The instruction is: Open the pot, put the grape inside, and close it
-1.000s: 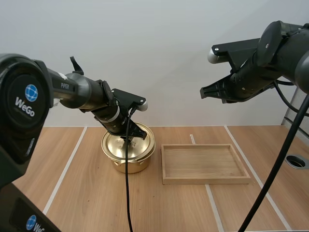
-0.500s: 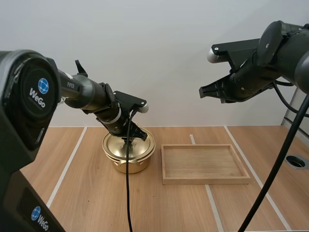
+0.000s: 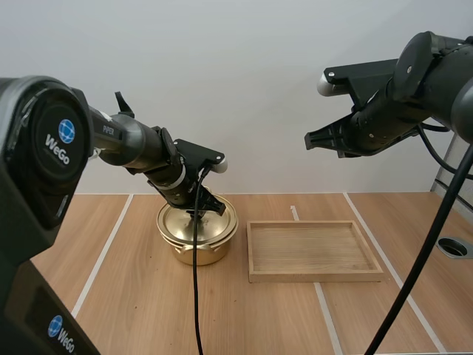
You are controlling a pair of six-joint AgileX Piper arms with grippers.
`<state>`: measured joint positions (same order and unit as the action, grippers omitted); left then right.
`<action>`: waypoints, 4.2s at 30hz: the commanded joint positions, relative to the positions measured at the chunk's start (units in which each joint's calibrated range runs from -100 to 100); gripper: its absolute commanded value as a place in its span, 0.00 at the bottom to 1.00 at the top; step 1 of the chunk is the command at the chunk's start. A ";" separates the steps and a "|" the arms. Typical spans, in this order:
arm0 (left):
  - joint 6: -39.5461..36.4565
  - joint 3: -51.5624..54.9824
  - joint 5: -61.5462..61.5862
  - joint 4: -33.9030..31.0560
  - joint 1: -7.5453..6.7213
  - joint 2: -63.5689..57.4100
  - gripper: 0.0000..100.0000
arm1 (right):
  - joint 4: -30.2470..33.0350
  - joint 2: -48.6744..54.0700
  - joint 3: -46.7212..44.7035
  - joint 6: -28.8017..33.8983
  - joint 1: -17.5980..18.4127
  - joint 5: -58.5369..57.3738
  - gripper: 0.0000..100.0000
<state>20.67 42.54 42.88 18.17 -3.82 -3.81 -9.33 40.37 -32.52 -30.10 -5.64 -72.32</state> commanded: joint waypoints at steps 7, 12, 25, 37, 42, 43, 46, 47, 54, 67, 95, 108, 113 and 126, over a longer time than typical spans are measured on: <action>0.38 0.71 4.53 0.02 -0.15 1.86 0.00 | -0.17 0.82 -0.13 -0.43 -0.21 0.97 0.00; 0.38 0.71 4.81 0.15 -0.15 1.86 0.00 | -0.17 0.82 -0.13 -0.43 -0.21 0.97 0.00; 1.23 0.71 4.82 0.05 -0.15 1.86 0.67 | -0.17 0.82 -0.13 -0.43 -0.21 0.97 0.00; 1.85 -0.16 5.76 0.05 -0.15 0.57 1.00 | -0.17 0.82 -0.13 -0.43 -0.21 0.97 0.00; 1.21 -7.76 16.44 -0.06 -0.15 -2.93 1.00 | -0.17 0.82 -0.13 -0.43 -0.21 0.97 0.00; 1.09 -9.24 18.33 -0.06 -0.15 -3.87 1.00 | -0.17 0.82 -0.13 -0.43 -0.21 0.97 0.00; 0.22 -14.84 22.92 -0.17 -0.15 -6.45 1.00 | -0.22 0.82 -0.13 -0.43 -0.21 0.01 0.00; -0.05 -16.92 24.18 -0.17 -0.15 -7.35 1.00 | -0.22 0.82 -0.13 -0.43 -0.21 -0.27 0.00; -2.56 -29.95 32.30 -3.80 -0.15 -12.80 1.00 | -0.22 0.82 -0.13 -0.43 -0.21 -1.44 0.00; -7.05 -34.60 33.04 -8.72 -0.15 -20.50 0.00 | -2.80 0.82 -0.13 -0.43 -0.21 -2.20 0.00; -42.23 -11.89 3.65 -29.20 -0.15 -38.80 0.00 | -8.70 5.97 -3.41 3.30 3.07 22.39 0.00; -43.64 14.40 -7.89 -30.88 -0.15 -55.58 0.00 | -1.24 19.53 -21.34 3.21 7.92 33.19 0.00; -43.32 21.39 -6.84 -32.21 -0.15 -64.56 0.00 | 2.73 29.11 -26.10 3.21 7.92 31.16 0.00; -42.19 23.42 4.28 -32.21 -0.15 -81.63 0.00 | 2.62 39.77 -27.13 3.21 7.92 13.37 0.00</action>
<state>-22.09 65.78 47.61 -13.52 -3.82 -83.51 -6.91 79.46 -59.49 -26.99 2.20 -58.60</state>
